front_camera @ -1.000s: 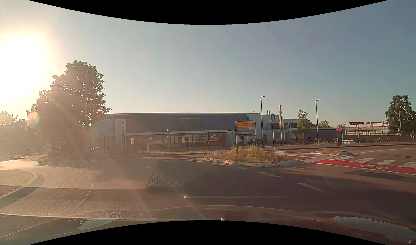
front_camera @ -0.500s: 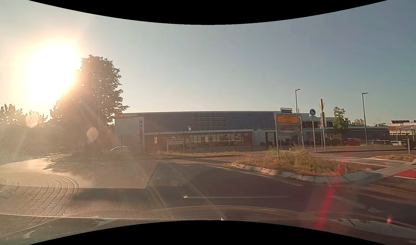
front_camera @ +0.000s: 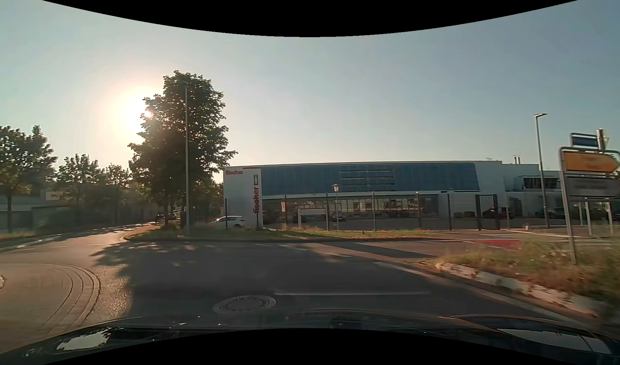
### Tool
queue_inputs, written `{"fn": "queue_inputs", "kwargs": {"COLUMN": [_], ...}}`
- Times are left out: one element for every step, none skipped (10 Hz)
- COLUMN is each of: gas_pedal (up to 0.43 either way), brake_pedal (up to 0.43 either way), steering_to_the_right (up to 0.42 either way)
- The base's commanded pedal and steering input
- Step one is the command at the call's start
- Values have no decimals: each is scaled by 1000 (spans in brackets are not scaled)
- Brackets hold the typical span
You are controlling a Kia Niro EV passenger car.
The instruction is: Follow the waypoints while adhering to traffic rules and regulations
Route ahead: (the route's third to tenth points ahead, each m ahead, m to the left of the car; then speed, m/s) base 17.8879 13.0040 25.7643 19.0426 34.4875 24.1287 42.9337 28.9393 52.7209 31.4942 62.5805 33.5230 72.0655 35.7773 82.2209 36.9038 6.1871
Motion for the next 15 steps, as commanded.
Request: {"fn": "queue_inputs", "kwargs": {"gas_pedal": [150,150,150,150,150,150,150,150,150,150,150,150,150,150,150], "brake_pedal": [0,0,0,0,0,0,0,0,0,0,0,0,0,0,0], "steering_to_the_right": [-284,-287,-289,-292,-293,-294,-294,-294,-294,-294,-294,-294,-292,-284,-273]}}
